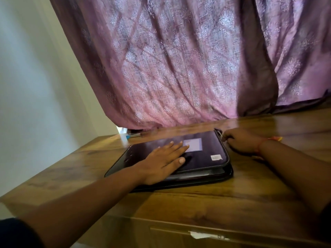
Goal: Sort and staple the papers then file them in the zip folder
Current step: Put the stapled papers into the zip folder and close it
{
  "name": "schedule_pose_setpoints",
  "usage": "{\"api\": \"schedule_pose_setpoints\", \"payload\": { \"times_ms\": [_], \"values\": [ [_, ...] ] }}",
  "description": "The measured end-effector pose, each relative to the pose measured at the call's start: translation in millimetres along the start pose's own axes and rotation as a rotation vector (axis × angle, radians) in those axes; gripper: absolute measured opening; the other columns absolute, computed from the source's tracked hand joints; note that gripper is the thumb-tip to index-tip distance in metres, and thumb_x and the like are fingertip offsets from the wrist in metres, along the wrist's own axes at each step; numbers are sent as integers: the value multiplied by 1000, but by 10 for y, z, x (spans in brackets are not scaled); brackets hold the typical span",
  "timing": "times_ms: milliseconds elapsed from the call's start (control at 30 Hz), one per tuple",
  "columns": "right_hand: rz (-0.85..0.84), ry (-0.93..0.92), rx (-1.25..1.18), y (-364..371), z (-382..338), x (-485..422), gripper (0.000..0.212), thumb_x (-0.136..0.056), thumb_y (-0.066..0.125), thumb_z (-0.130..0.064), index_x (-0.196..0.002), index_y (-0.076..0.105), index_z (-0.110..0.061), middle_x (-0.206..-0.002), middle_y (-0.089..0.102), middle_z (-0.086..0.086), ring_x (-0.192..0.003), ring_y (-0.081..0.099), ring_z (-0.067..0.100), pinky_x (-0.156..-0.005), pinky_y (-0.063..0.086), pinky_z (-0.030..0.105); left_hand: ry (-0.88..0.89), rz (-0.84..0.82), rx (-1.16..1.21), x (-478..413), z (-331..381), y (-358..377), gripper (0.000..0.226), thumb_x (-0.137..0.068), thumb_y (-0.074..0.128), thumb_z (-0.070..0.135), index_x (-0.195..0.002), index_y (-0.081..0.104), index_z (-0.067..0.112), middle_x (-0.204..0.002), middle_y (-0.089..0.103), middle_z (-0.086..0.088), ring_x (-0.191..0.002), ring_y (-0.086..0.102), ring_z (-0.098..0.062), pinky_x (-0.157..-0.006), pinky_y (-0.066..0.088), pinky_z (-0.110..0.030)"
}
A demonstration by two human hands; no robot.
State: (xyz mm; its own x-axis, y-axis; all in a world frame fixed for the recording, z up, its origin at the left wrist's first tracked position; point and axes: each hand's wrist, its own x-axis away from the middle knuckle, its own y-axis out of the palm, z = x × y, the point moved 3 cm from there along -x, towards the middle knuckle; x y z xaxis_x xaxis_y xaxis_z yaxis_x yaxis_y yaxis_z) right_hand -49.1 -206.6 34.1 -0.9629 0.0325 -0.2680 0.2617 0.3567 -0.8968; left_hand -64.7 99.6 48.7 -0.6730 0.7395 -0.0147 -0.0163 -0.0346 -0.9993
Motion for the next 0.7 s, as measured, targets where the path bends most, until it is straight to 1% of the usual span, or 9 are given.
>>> {"api": "schedule_pose_setpoints", "payload": {
  "times_ms": [100, 233, 300, 367, 433, 500, 600, 633, 700],
  "values": [
    [1, 3, -11, 3, 31, -20, 29, -94, 49, -14, -112, 70, -23, -126, 64, 5, -112, 58, 25, -94, 45, 28, -22, -74, -24, 4, 36, 213, 64, -96, 7, 66, -157, -4, 49, -165, -11, 25, -151, -17, 0, -125, -6, -46],
    [14, 1, 6, 13, 27, -29, 28, -94, 50, -15, -111, 70, -22, -124, 65, 2, -112, 58, 25, -95, 46, 30, -34, -69, -38, -4, 41, 293, 65, -96, 6, 68, -157, -6, 49, -166, -11, 23, -151, -17, 0, -125, -7, -43],
    [18, -1, 19, 23, 23, -37, 27, -94, 50, -18, -111, 70, -23, -124, 65, 2, -112, 58, 25, -95, 46, 31, -31, -73, -32, -34, 21, 272, 69, -94, 3, 76, -157, -4, 49, -167, -7, 24, -152, -14, 0, -124, -5, -42],
    [30, 5, 26, 36, 35, -46, 27, -93, 50, -20, -111, 69, -25, -124, 65, 4, -111, 58, 26, -95, 46, 31, -36, -58, -30, -121, 34, 212, 72, -91, 0, 78, -157, 1, 50, -166, 0, 24, -151, -7, 1, -122, 0, -41],
    [50, 20, 30, 44, 45, -58, 27, -93, 50, -21, -112, 68, -25, -124, 64, 5, -111, 58, 26, -91, 46, 30, -50, -32, 17, -319, 61, 149, 66, -96, 6, 73, -157, 7, 49, -166, 6, 22, -151, 0, 1, -122, 2, -41],
    [67, 31, 40, 39, 35, -64, 27, -94, 50, -22, -115, 66, -20, -124, 64, 9, -111, 57, 28, -87, 43, 30, -45, 29, 53, -621, 87, 96, 61, -99, 12, 65, -157, 12, 47, -167, 11, 18, -152, 6, -3, -123, 6, -45],
    [66, 47, 38, 55, 40, -69, 28, -95, 49, -23, -116, 65, -15, -122, 63, 12, -110, 57, 30, -87, 44, 31, -25, 67, 82, -1171, 92, 69, 74, -96, 9, 75, -160, 16, 38, -168, 16, 10, -154, 12, -11, -125, 8, -48],
    [61, 54, 31, 67, 44, -68, 28, -95, 49, -23, -116, 64, -15, -122, 63, 12, -109, 57, 30, -87, 44, 31, -16, 76, 100, -1349, 109, 61, 75, -97, 12, 73, -160, 18, 33, -168, 17, 6, -155, 14, -14, -126, 8, -46],
    [49, 59, 3, 87, 59, -66, 28, -95, 48, -22, -119, 62, -15, -123, 63, 13, -110, 58, 31, -85, 43, 28, 16, 107, 142, -1683, 207, 26, 66, -105, 22, 59, -160, 25, 23, -167, 24, 0, -154, 20, -18, -126, 10, -38]
  ]
}}
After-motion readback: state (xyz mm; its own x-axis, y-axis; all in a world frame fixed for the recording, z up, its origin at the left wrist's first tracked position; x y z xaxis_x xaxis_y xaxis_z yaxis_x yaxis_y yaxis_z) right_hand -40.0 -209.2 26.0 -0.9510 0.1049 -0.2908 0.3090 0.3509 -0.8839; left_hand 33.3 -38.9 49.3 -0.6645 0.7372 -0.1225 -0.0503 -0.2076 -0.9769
